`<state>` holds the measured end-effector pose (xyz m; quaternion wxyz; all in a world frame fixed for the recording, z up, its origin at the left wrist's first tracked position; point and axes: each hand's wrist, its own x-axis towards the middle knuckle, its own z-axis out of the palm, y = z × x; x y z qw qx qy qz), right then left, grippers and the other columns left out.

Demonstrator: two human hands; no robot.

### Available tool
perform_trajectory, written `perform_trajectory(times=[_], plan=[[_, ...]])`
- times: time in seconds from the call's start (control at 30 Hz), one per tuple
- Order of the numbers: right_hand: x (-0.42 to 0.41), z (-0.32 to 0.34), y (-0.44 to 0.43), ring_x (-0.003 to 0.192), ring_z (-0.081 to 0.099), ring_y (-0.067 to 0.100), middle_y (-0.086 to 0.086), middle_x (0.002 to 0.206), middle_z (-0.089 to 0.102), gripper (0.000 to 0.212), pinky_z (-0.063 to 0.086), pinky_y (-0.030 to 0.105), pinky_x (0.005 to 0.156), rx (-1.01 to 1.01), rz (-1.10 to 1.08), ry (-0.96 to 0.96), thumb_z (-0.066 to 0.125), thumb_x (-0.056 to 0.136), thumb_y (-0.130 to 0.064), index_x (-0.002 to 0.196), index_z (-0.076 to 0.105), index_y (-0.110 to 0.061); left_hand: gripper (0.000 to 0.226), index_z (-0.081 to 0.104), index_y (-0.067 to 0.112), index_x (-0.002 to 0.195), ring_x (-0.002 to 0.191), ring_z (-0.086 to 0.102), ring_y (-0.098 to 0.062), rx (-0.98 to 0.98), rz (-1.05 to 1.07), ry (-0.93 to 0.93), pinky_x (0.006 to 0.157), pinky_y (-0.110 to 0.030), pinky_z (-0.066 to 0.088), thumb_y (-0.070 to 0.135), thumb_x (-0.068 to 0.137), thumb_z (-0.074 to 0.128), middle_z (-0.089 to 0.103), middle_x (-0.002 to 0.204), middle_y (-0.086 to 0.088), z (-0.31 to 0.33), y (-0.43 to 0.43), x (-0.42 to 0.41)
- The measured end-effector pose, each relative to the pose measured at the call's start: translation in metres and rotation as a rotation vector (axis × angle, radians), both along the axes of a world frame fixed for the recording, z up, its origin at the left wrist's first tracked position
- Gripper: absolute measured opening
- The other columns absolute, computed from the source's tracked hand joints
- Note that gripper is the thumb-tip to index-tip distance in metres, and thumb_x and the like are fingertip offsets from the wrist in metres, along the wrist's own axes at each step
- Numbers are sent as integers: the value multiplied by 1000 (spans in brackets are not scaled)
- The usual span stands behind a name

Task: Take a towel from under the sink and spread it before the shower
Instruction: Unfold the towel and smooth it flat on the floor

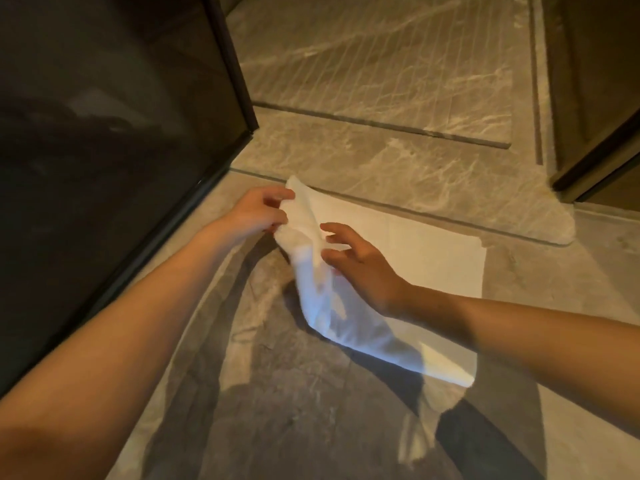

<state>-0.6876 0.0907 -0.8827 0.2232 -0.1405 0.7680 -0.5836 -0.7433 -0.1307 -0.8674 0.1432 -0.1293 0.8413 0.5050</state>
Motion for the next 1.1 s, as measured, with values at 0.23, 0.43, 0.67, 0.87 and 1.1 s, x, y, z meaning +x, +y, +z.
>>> perform_trajectory(times=[0.23,0.43,0.67,0.87,1.1], plan=[[-1,-55,58,148,10,36,18,161,14,64,14,48,119,887,64,517,35,102,-39,155,15,-9,56,31,21,151,147,21,-27,-756,-575,393,118,-40,15,38,97,34,24,160,-7,-34,56,6],[6,-80,80,149,-11,35,11,164,-3,71,-2,48,121,1031,139,538,17,98,-54,156,0,-18,55,19,31,154,151,0,-19,-806,-774,449,121,-45,5,47,102,21,10,164,5,-95,73,41],[4,-81,82,148,-14,32,8,164,-3,71,-7,46,119,1028,160,549,15,97,-57,156,-2,-20,55,13,32,155,151,-2,-16,-833,-739,492,121,-44,8,49,103,17,9,164,5,-111,69,42],[3,-80,81,148,-13,34,11,164,-2,70,-7,47,119,1015,169,561,19,99,-54,156,1,-18,56,15,31,155,151,-1,-17,-808,-729,485,122,-43,5,49,102,18,10,164,5,-108,70,43],[-15,-76,87,148,-13,34,10,164,-5,73,-6,47,120,1014,380,625,21,97,-57,156,-5,-22,58,7,32,155,151,-6,-18,-834,-648,409,122,-45,4,52,100,10,3,165,3,-106,68,66]])
